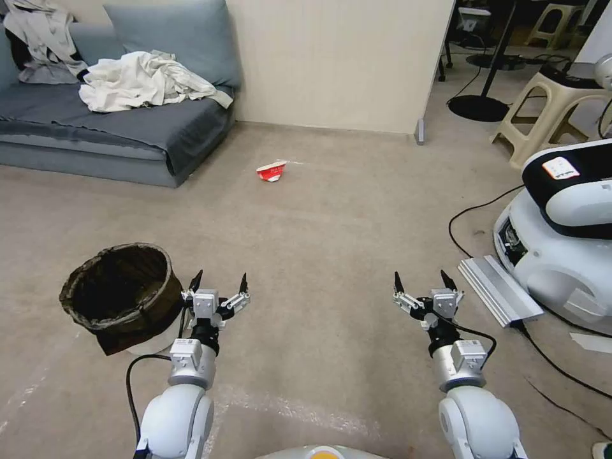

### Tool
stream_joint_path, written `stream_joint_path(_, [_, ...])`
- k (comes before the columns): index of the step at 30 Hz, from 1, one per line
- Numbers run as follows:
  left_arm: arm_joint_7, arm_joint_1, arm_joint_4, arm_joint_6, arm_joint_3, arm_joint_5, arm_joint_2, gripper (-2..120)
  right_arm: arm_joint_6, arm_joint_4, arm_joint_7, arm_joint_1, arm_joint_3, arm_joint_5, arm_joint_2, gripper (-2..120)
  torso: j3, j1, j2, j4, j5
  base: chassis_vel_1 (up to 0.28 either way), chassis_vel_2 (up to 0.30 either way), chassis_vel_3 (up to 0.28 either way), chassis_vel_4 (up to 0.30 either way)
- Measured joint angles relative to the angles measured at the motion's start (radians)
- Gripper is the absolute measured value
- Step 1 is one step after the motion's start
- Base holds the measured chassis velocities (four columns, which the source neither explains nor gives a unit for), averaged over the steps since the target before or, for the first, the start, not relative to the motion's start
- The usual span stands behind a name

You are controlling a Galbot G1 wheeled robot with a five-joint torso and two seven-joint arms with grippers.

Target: Pick up the trash can from the floor.

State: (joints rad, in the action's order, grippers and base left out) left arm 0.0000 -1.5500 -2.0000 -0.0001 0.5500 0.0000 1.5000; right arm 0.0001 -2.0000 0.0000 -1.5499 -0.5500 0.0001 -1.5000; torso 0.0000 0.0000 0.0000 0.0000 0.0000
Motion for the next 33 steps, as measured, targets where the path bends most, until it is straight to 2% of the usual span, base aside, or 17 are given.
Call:
stream_joint_path(25, [0.0, -0.004, -0.006, 0.002, 0.001, -0.006, 0.0, 100, -0.002, -0.005, 0.0, -0.004, -0.002, 0.002, 0.0, 100, 0.0, 0.0, 0.0, 0.0, -0.0001, 0.0, 0.0, 0.0, 0.0])
stream_joint_path(27, [-0.005, -0.019, -0.048, 0.018, 0.009, -0.035, -0.002, 100, -0.017, -0.045, 0.004, -0.022, -0.017, 0.02, -0.005, 100, 0.0, 0.0, 0.0, 0.0, 0.0, 0.0, 0.0, 0.0, 0.0])
stream_joint_path(28, [-0.013, -0.047, -0.114, 0.045, 0.023, -0.085, -0.005, 100, -0.04, -0.099, 0.012, -0.048, -0.039, 0.044, -0.01, 100, 0.0, 0.0, 0.0, 0.0, 0.0, 0.0, 0.0, 0.0, 0.0])
stream_joint_path(31, [-0.018, -0.063, -0.156, 0.062, 0.032, -0.115, -0.008, 100, -0.057, -0.14, 0.019, -0.068, -0.055, 0.063, -0.015, 100, 0.0, 0.0, 0.0, 0.0, 0.0, 0.0, 0.0, 0.0, 0.0])
stream_joint_path(33, [-0.031, -0.108, -0.267, 0.108, 0.055, -0.197, -0.014, 100, -0.097, -0.238, 0.035, -0.116, -0.093, 0.109, -0.026, 100, 0.0, 0.0, 0.0, 0.0001, 0.0, 0.0, 0.0, 0.0, 0.0])
